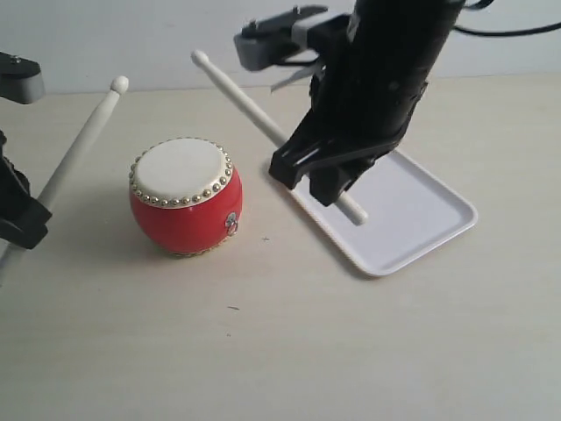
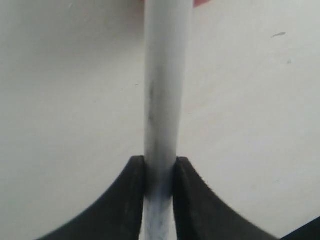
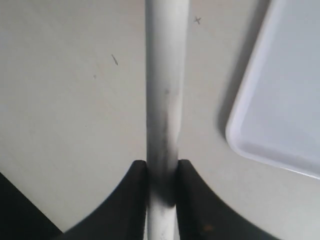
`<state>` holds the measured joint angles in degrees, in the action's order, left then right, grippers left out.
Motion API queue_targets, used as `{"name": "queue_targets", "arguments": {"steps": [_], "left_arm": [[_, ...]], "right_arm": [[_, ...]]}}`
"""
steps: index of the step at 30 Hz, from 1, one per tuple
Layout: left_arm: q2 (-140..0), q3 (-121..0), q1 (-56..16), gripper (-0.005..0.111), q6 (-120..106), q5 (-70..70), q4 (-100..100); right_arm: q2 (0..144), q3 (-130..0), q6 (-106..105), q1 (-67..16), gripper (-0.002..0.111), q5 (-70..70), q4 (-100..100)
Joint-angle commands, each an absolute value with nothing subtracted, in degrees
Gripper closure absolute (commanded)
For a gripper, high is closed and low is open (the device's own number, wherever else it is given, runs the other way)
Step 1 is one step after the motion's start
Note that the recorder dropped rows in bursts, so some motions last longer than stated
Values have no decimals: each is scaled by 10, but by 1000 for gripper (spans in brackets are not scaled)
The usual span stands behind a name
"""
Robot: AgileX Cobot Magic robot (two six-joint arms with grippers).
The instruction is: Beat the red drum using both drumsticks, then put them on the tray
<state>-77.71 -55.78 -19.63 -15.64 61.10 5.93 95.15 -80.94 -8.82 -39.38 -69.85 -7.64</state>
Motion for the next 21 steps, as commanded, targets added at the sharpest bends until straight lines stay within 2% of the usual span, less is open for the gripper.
{"name": "queue_targets", "arguments": {"steps": [1,5,9,15,21], "left_arm": [[-850,-568,-201,107,-182,598,97],[-968,-569,-201,107,-203,635,96],[-1006,-597,-201,107,-201,689,118],[-896,-613,-194,107,-192,700,98],[-799,-613,-185,107,-180,700,93]], "right_arm": [[906,-811,-82,-391,108,-700,-71],[902,-811,-78,-391,108,-700,-73],[902,-811,-78,-391,108,-700,-73],[934,-808,-85,-393,108,-700,-95],[1054,-803,-103,-393,108,-700,-155]]}}
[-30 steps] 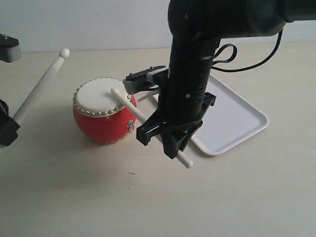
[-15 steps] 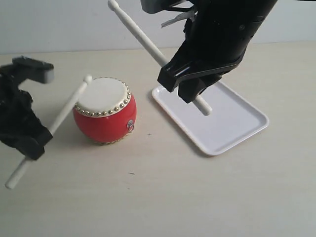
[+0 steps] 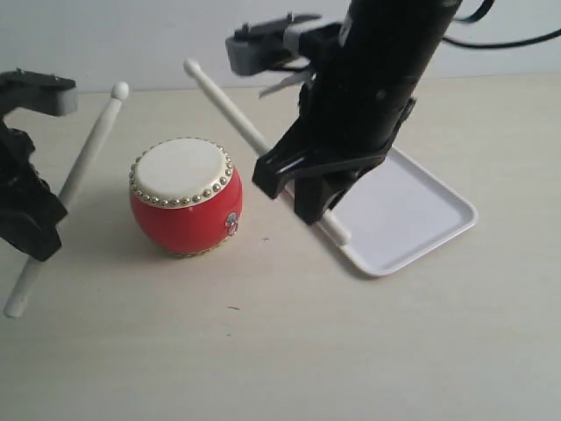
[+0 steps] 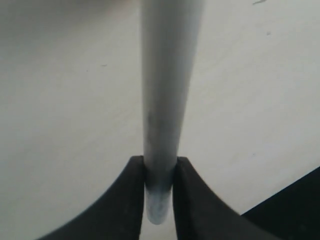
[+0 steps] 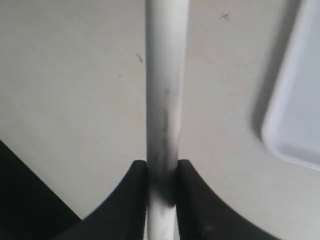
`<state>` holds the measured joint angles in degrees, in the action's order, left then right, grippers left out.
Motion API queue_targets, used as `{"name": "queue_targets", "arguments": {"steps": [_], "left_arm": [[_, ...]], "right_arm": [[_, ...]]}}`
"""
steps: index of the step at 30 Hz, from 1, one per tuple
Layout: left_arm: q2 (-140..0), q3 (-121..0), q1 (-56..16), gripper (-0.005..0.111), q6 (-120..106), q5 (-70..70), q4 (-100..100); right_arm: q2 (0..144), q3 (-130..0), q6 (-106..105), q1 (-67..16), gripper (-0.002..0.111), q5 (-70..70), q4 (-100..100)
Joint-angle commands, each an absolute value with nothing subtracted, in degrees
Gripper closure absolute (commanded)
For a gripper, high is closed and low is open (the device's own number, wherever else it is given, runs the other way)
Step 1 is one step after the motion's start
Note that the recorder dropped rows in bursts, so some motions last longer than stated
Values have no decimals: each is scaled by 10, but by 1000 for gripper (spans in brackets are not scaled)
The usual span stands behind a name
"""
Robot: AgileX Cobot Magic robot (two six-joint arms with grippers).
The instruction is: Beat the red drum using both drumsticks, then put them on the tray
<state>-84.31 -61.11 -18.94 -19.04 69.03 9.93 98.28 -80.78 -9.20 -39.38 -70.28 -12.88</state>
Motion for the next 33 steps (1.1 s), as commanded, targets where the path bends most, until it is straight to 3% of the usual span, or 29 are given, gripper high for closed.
{"name": "queue_targets", "arguments": {"steps": [1,6,14,25,33], "left_arm": [[-792,-613,-185,107,-178,700,92],[-771,-611,-185,107,-177,700,92],[-805,-586,-186,107,-181,649,108],[-1062,-610,-194,107,-205,700,116],[-963,-627,-188,107,-203,700,128]], "right_arm": [[1071,-803,-102,-393,108,-700,-155],[1128,-804,-102,-393,108,-700,-155],[966,-834,-99,-393,108,-700,-143],[877,-845,-73,-393,108,-700,-144],[914,-837,-73,-393,108,-700,-135]]}}
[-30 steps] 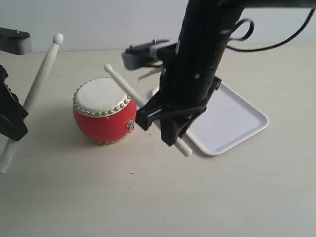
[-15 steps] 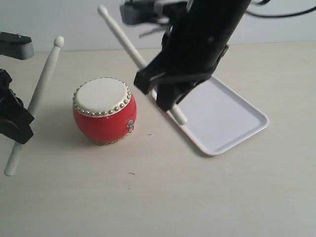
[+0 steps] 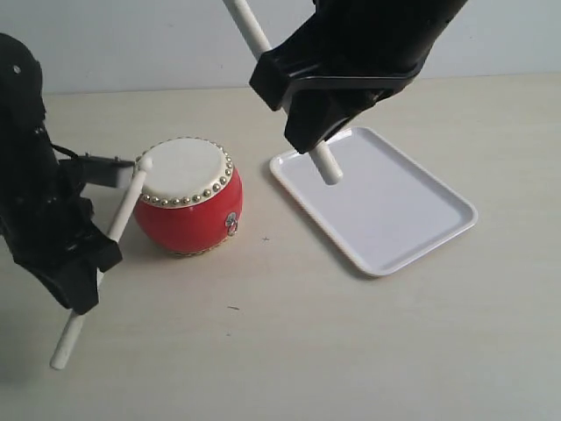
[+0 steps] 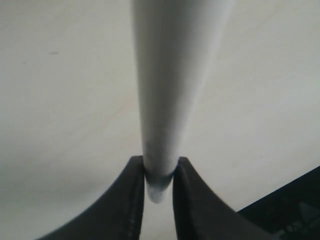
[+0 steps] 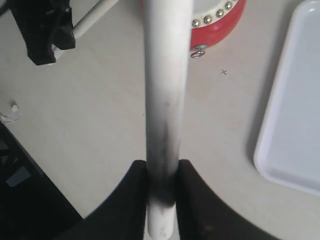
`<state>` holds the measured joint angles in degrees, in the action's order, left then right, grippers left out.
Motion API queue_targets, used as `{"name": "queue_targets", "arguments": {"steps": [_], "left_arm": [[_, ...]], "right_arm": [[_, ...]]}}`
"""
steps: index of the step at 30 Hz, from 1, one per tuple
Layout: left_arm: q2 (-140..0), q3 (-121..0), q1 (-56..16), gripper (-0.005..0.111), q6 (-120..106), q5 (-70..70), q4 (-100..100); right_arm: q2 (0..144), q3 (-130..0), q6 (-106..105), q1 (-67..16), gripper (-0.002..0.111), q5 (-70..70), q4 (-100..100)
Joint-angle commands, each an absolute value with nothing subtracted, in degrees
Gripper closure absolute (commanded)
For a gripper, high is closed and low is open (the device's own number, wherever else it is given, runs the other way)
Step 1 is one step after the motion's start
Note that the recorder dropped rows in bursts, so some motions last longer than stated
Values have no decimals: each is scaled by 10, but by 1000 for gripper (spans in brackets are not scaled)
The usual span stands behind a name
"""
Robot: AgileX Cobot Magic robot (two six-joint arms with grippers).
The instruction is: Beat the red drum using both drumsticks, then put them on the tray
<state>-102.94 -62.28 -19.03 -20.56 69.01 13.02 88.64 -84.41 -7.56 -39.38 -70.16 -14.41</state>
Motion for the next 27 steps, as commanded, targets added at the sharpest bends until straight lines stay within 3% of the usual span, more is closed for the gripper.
{"name": "queue_targets", "arguments": {"steps": [1,14,27], "left_arm": [[-938,-626,-185,107,-203,700,128],[-722,-526,-173,107,-193,677,115],[-809,-547,-189,107,-192,648,131]], "right_arm": [[929,-832,-73,-393,108,-700,-135],[1157,-810,-83,-393,108,-700,-145],[916,-851,-88,-393,108,-700,-146]]}}
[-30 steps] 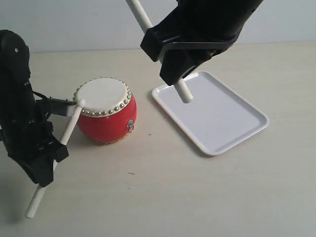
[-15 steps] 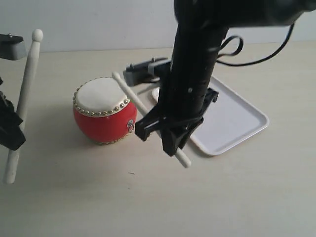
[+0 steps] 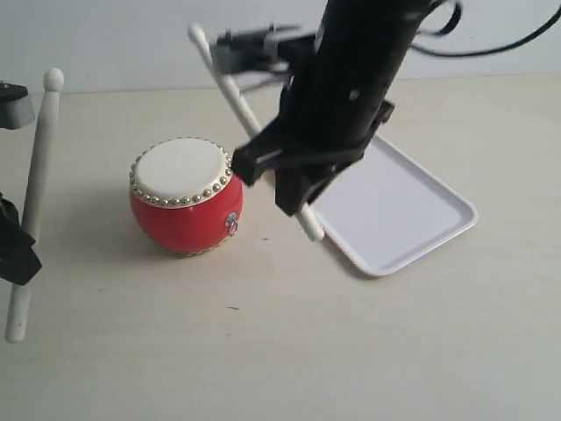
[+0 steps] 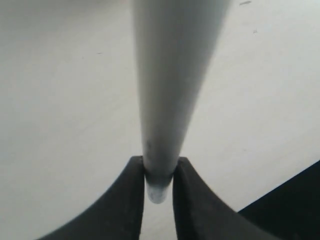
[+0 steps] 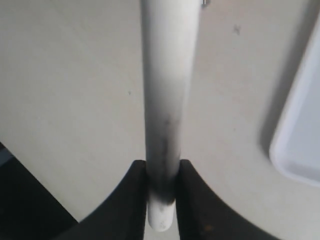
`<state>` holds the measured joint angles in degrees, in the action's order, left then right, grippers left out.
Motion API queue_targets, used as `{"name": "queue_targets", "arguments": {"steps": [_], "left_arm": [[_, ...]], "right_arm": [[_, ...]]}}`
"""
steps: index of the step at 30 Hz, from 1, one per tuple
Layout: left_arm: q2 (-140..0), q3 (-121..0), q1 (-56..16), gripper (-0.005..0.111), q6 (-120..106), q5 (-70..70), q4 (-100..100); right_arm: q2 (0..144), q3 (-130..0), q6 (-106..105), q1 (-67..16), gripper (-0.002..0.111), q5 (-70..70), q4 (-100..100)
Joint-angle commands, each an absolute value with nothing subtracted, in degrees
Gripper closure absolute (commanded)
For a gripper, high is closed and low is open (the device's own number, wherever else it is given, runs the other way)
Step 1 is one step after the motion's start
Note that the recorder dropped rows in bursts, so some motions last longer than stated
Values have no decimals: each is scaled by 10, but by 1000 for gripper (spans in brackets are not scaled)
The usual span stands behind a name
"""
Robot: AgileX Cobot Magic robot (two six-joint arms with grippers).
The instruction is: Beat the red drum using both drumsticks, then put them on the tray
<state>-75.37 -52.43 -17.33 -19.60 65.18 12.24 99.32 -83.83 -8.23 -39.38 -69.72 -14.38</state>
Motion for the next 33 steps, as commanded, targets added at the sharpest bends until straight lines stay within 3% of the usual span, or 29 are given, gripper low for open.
{"name": "queue_targets", "arguments": {"steps": [1,9,18,25,33], "left_arm": [[-828,-561,-195,107,-192,656,131],[-1030,-684,-226,107,-186,700,106],[-1053,-685,-222,107,-192,700,112],[-946,-578,-209,107,-197,628,141],[-739,-441,-205,107,-192,509,169]], "right_arm": [[903,-851,-88,-393,108,-700,-146],[867,-850,-87,-393,108,-700,-143],[872,-823,-84,-391,108,-700,-54],[940,-724,-104,-280,108,-684,-37],[1090,-804,-139,-232,108,-700,9]]}}
